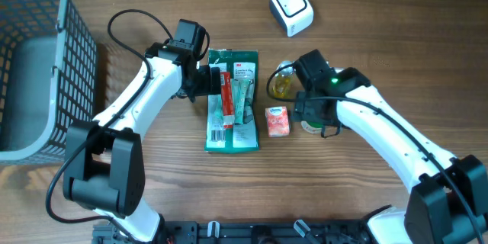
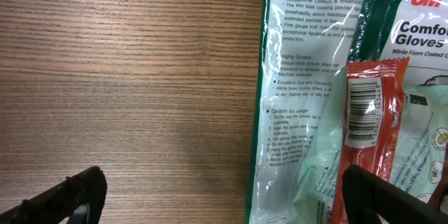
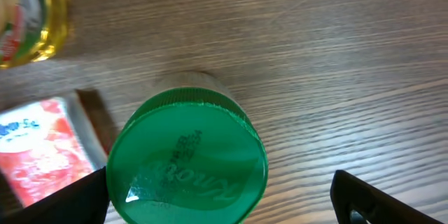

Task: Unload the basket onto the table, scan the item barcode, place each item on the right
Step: 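Lower the right gripper over the green-lidded jar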

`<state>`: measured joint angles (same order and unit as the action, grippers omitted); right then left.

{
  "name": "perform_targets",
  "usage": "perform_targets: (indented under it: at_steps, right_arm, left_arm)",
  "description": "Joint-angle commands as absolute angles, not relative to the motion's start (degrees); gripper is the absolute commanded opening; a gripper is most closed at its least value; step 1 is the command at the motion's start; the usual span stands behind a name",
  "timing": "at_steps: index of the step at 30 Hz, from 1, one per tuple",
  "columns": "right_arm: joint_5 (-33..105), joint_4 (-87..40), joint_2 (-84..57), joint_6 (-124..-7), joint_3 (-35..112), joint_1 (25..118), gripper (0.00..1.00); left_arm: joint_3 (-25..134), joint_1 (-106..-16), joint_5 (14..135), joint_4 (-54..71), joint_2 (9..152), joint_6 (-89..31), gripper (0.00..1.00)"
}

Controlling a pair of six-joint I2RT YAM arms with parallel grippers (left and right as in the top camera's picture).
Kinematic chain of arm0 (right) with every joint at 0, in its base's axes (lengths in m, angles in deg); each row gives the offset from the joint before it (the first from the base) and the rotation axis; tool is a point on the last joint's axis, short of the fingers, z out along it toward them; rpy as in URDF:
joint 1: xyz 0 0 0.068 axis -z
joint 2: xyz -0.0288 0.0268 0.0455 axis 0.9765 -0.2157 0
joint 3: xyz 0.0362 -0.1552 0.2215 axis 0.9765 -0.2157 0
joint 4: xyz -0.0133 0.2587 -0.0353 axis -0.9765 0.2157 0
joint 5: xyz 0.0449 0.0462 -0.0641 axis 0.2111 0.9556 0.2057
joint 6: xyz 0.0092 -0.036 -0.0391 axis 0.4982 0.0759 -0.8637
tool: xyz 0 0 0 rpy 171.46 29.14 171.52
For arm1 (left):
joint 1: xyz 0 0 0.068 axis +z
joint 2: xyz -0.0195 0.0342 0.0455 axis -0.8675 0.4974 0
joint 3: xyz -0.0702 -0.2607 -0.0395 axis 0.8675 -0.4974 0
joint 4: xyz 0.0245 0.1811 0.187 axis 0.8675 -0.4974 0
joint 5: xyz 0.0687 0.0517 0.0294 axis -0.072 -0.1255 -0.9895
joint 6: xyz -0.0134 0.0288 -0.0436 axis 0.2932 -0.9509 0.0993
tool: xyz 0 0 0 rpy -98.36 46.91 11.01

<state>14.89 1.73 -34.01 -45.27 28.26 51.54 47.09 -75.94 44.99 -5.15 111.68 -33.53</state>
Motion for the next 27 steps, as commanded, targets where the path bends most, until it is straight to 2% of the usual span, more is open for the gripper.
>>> perform_targets:
  at_steps: [1,7,13,21,24,27]
  right_arm:
    - [13.6,3.3,-34.6,-47.6,27.7,53.7,1.00]
    - [24.1,-1.5,-34.6,-47.6,27.7,56.0,1.00]
    - [24.3,-2.4,-34.6,-46.9,27.7,56.0,1.00]
    - [23.2,-0.7,-34.6,-37.1,27.7,56.0,0.99]
    - [23.2,0.5,-34.6,-36.8,27.7,56.0,0.94]
    - [23.5,1.3,-34.6,-36.9,27.7,56.0,0.84]
  left_arm:
    - [46.7,-76.1,44.6,-5.2,110.7,-33.4,1.00]
    - [46.7,-76.1,44.6,-5.2,110.7,-33.4,1.00]
    - [46.7,-76.1,44.6,-5.2,110.7,-33.4,1.00]
    - [46.7,-76.1,44.6,-5.2,110.7,-33.4,1.00]
    - [46.7,-76.1,44.6,-5.2,110.7,-33.4,1.00]
    - [46.7,-76.1,44.6,-5.2,110.7,-33.4,1.00]
